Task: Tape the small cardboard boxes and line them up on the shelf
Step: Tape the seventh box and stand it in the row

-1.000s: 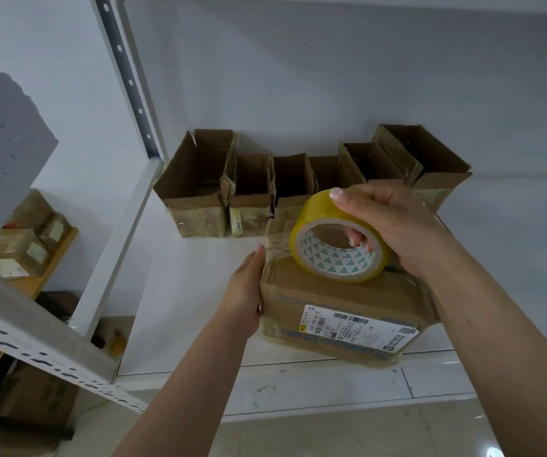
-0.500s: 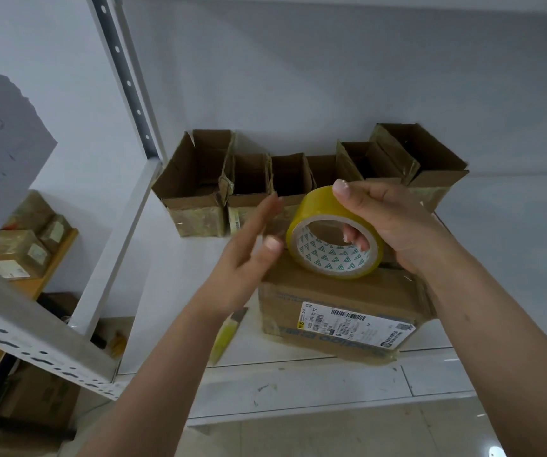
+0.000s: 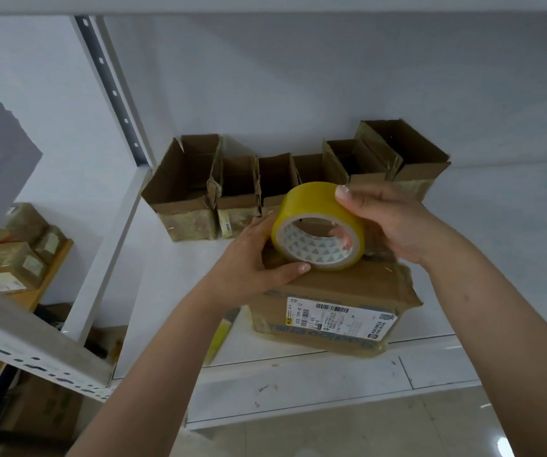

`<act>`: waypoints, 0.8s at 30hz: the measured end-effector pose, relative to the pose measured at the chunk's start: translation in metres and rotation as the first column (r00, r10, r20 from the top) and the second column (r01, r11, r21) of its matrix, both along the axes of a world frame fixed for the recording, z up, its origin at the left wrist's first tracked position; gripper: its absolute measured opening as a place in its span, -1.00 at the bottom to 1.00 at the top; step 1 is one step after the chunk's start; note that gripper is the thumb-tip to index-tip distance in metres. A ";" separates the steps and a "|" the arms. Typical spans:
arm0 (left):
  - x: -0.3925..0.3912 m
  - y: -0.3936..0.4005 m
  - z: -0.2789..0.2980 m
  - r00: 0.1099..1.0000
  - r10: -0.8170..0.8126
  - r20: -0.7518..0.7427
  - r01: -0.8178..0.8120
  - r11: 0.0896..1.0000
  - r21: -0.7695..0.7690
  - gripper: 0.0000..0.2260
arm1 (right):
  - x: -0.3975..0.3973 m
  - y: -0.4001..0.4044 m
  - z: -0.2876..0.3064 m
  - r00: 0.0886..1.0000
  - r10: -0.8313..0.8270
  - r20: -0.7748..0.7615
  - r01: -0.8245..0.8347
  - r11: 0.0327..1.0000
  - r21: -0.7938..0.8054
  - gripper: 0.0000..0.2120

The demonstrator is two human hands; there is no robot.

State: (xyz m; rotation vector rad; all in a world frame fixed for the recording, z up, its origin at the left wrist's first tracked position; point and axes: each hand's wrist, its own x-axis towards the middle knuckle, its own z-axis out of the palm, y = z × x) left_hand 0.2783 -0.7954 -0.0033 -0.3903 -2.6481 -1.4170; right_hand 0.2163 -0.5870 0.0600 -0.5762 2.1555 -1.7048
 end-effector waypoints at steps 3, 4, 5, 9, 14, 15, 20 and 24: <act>0.000 -0.004 0.000 0.994 0.047 0.101 -0.041 0.997 -0.064 -0.19 | 0.000 0.014 0.015 0.994 -0.070 -0.080 0.073 0.997 0.031 -0.49; 0.000 -0.005 0.000 0.990 0.067 0.125 -0.059 0.996 -0.071 -0.15 | 0.000 0.023 0.019 0.991 -0.096 -0.095 0.101 0.994 0.051 -0.50; 0.001 -0.005 0.001 0.988 0.074 0.137 -0.065 0.995 -0.073 -0.14 | -0.002 0.032 0.023 0.987 -0.111 -0.120 0.122 0.989 0.084 -0.51; 0.004 0.001 0.004 0.983 0.054 0.174 -0.042 0.997 -0.071 -0.14 | -0.003 0.054 0.026 0.978 -0.077 -0.193 0.115 0.975 0.191 -0.27; -0.002 0.005 0.024 0.983 0.066 0.169 0.013 0.904 -0.428 -0.04 | 0.004 0.061 0.018 0.979 -0.123 -0.163 0.143 0.982 0.119 -0.10; -0.004 0.010 0.029 0.990 0.068 0.120 0.004 0.857 -0.516 0.01 | 0.004 0.062 0.016 0.980 -0.151 -0.129 0.165 0.981 0.103 -0.15; -0.014 0.056 0.029 0.993 -0.094 0.066 0.115 0.773 -0.624 0.19 | 0.002 0.068 0.006 0.984 -0.169 -0.064 0.171 0.985 0.027 -0.14; -0.017 0.060 0.014 0.991 -0.084 0.105 0.134 0.657 -0.742 0.18 | 0.010 0.076 -0.002 1.000 0.006 0.018 -0.005 0.998 -0.061 -0.40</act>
